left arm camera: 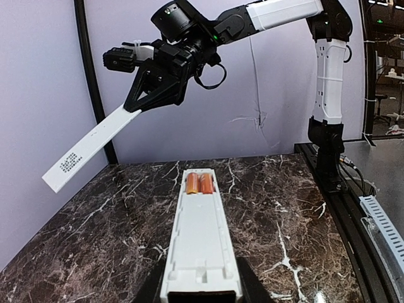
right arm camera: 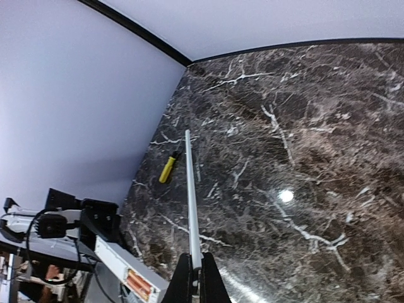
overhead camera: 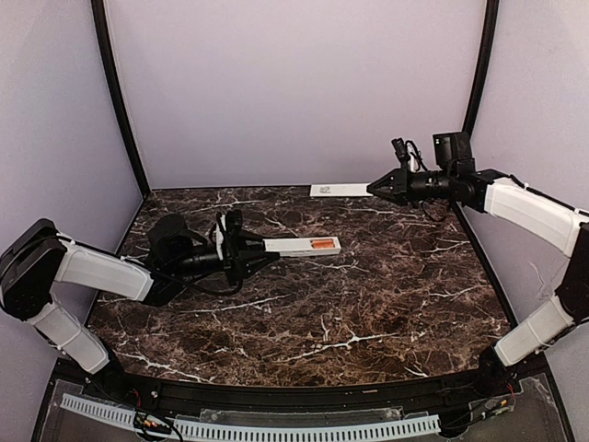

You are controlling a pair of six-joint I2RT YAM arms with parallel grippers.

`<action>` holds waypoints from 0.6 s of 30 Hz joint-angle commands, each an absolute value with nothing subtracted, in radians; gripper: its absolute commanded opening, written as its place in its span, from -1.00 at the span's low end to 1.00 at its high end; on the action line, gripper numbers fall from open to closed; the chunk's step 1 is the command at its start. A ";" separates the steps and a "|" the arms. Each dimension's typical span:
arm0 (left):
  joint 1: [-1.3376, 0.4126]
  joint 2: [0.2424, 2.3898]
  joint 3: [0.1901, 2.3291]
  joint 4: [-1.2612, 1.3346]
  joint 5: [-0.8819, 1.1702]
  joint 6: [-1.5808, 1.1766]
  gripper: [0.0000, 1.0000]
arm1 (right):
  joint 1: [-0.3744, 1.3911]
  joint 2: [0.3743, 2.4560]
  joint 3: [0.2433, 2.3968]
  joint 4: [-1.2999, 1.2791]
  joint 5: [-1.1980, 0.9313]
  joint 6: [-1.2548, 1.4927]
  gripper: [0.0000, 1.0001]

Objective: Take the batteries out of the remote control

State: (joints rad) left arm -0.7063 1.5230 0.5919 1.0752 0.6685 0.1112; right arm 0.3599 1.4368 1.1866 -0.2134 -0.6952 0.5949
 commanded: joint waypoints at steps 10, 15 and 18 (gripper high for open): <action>-0.712 1.444 0.555 1.020 0.581 0.100 -0.99 | 0.406 1.564 1.358 -0.382 0.049 0.065 -1.00; -0.711 1.432 0.555 0.992 0.566 0.096 -0.99 | 0.484 1.631 1.403 -0.420 0.325 -0.080 -1.00; -0.712 1.419 0.554 0.959 0.549 0.097 -0.99 | 0.529 1.681 1.415 -0.429 0.494 -0.152 -1.00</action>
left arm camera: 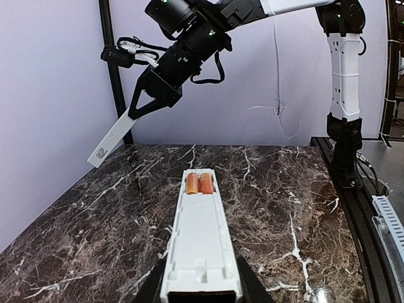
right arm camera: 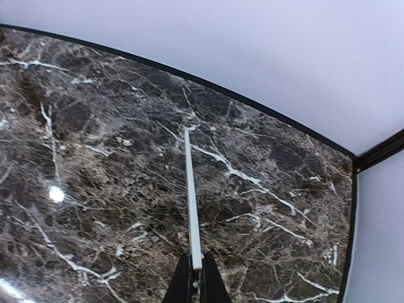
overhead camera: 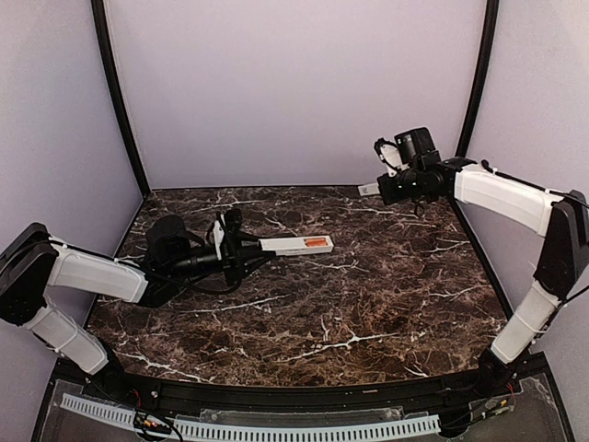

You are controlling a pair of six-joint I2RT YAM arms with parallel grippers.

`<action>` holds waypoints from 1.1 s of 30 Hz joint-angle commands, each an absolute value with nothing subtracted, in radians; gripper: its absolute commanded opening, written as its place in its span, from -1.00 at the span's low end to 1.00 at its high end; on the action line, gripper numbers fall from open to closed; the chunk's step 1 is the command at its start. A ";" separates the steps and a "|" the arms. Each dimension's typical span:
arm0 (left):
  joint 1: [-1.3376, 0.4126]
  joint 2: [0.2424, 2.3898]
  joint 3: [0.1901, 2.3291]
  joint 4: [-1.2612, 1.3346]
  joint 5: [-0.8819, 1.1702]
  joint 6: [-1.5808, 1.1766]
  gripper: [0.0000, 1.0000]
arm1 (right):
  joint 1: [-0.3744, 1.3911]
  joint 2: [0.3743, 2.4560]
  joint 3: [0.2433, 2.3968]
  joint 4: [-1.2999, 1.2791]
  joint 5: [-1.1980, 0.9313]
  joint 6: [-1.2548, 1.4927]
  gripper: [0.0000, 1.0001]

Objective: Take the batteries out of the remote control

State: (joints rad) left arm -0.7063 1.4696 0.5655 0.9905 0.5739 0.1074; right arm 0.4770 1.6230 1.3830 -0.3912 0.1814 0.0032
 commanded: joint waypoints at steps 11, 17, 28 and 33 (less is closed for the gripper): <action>-0.712 1.389 0.536 0.899 0.524 0.094 -0.99 | 0.638 1.884 1.433 -0.453 0.769 -0.346 -1.00; -0.712 1.375 0.536 0.881 0.519 0.095 -0.99 | 0.671 1.942 1.435 -0.496 0.743 -0.362 -1.00; -0.712 1.370 0.528 0.864 0.505 0.108 -0.99 | 0.673 1.948 1.486 -0.595 0.603 -0.284 -0.63; -0.712 1.371 0.529 0.862 0.504 0.111 -0.99 | 0.673 1.943 1.487 -0.631 0.532 -0.247 -0.41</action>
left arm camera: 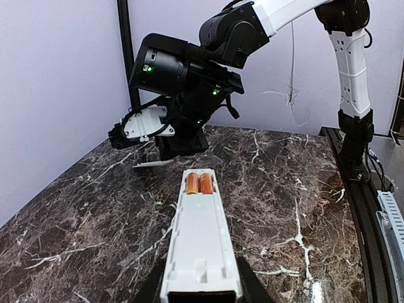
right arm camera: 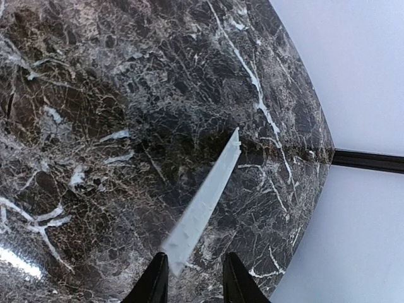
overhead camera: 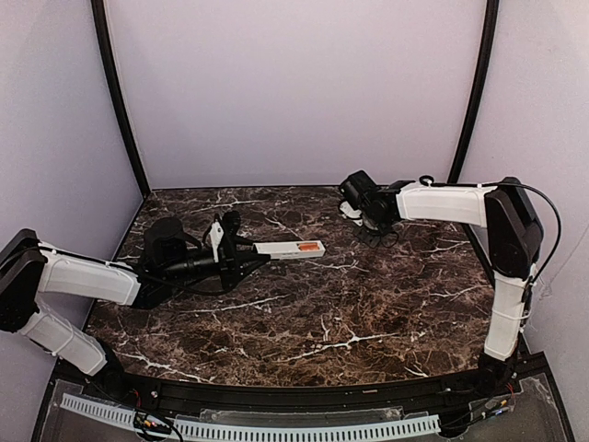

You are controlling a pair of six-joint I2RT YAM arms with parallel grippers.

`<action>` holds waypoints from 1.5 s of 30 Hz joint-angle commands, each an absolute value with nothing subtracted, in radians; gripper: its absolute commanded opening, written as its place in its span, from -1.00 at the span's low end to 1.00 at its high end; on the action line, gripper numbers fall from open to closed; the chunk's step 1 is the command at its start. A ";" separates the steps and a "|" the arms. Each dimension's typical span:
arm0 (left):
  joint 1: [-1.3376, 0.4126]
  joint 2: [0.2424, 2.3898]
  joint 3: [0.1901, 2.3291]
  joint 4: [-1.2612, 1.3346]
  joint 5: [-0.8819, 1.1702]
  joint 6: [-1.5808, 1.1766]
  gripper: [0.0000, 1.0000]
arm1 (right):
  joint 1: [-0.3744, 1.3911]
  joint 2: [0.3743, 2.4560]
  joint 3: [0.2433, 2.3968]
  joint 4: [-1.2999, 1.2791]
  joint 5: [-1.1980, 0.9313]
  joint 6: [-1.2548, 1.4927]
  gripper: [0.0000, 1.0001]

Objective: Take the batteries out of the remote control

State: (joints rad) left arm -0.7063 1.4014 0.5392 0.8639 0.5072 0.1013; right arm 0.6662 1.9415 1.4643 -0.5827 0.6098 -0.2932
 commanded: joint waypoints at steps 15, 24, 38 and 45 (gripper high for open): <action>-0.712 1.369 0.527 0.853 0.509 0.105 -0.99 | 0.672 1.858 1.509 -0.643 0.287 -0.179 -0.33; -0.712 1.387 0.512 0.868 0.520 0.093 -0.99 | 0.646 1.801 1.498 -0.625 0.153 -0.123 -0.23; -0.718 1.512 0.540 0.913 0.577 0.062 -0.99 | 0.534 1.660 1.367 -0.555 -0.090 -0.012 0.14; -0.741 1.604 0.577 0.936 0.593 0.063 -0.99 | 0.478 1.599 1.301 -0.520 -0.169 0.030 0.54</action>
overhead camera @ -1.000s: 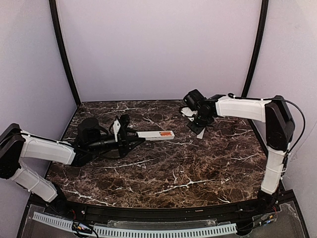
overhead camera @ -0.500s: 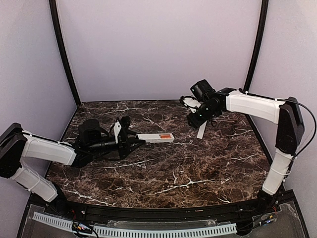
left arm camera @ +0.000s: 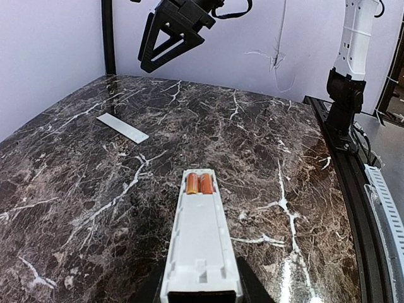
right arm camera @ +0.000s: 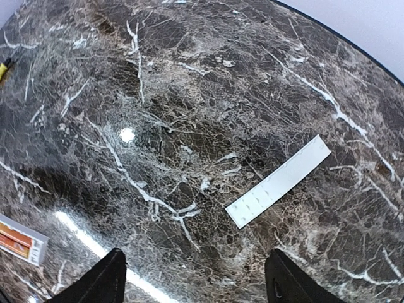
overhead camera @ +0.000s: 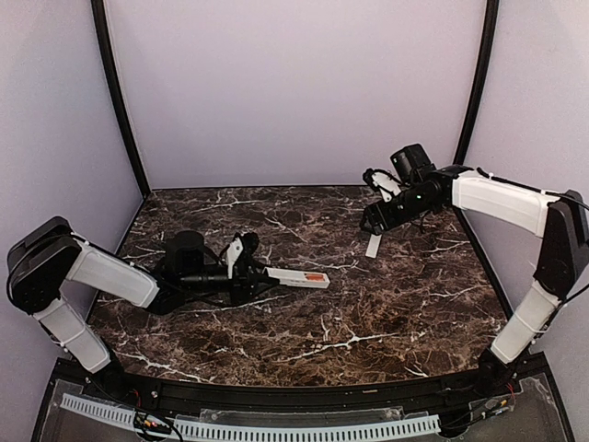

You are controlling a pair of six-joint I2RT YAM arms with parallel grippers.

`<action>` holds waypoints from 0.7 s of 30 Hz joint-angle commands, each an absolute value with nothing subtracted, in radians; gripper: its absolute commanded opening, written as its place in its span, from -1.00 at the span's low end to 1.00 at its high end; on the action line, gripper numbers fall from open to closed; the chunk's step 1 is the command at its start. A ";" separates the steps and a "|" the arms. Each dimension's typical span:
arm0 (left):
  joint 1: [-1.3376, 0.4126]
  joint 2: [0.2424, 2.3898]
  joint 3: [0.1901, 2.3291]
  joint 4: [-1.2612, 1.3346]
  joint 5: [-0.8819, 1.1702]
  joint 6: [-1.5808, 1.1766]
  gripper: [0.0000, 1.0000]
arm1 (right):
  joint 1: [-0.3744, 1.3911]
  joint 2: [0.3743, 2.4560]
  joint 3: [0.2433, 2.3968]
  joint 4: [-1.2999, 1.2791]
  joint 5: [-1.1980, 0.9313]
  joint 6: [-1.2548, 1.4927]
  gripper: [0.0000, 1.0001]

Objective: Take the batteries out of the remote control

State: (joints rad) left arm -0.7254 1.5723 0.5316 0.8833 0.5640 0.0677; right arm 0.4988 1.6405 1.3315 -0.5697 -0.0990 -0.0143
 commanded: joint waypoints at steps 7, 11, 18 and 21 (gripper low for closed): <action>-0.762 1.681 0.609 0.936 0.599 0.073 -0.99 | 0.448 1.562 1.261 -0.488 -0.193 0.053 0.97; -0.771 1.712 0.624 0.924 0.601 0.084 -0.99 | 0.443 1.567 1.262 -0.487 -0.201 0.056 0.97; -0.789 1.757 0.656 0.902 0.598 0.106 -0.99 | 0.441 1.571 1.260 -0.479 -0.213 0.056 0.97; -0.790 1.777 0.663 0.896 0.601 0.113 -0.99 | 0.442 1.572 1.254 -0.476 -0.216 0.055 0.97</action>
State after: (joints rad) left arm -0.7830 1.7599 0.6384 0.8944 0.5842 0.0925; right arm 0.4484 1.5803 1.2694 -0.5079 -0.1963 0.0467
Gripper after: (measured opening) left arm 0.288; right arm 0.986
